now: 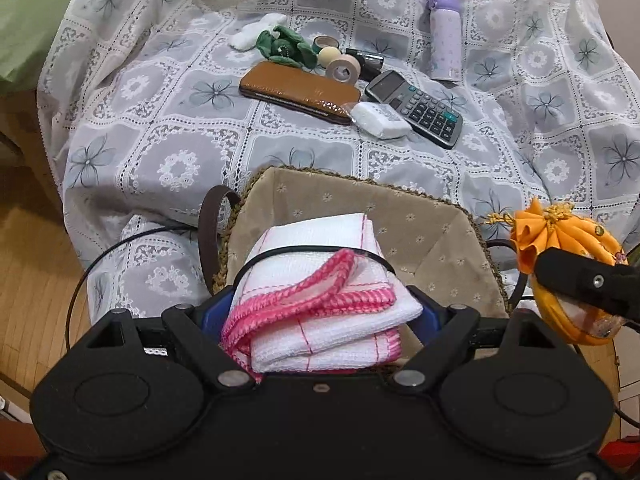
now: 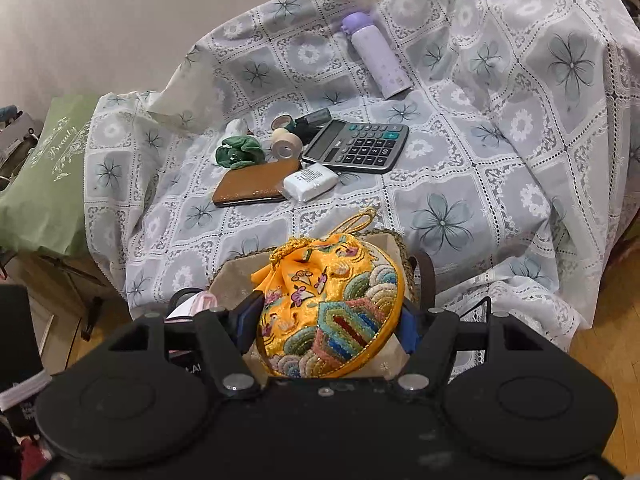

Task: Organize soft objects
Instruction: 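Carry the towel into the basket and open the left tool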

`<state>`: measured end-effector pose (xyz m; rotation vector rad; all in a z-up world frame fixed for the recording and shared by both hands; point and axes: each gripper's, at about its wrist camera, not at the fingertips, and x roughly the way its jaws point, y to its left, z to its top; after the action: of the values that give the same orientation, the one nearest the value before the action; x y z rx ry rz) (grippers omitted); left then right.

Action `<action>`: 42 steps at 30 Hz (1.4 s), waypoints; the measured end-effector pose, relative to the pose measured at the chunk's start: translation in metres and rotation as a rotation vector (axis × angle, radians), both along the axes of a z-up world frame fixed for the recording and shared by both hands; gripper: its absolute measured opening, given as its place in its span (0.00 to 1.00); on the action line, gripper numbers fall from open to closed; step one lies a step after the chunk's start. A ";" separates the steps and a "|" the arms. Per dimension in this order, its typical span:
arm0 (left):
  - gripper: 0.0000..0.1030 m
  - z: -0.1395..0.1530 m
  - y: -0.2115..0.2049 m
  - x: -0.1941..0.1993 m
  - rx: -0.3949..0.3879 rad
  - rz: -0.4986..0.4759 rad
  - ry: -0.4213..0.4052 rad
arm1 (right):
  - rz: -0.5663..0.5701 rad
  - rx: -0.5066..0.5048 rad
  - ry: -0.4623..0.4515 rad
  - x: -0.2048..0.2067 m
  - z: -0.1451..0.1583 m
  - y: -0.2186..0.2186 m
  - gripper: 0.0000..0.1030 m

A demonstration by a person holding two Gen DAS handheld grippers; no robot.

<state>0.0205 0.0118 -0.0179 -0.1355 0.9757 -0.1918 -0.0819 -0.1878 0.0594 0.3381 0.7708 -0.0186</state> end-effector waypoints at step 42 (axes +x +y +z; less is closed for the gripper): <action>0.86 0.006 0.002 -0.008 0.066 0.039 -0.026 | -0.009 0.029 0.085 0.010 -0.015 -0.005 0.64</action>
<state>0.0128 0.0135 -0.0115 -0.0915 0.9518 -0.1254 -0.0718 -0.1924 0.0447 0.3704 0.8548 -0.0299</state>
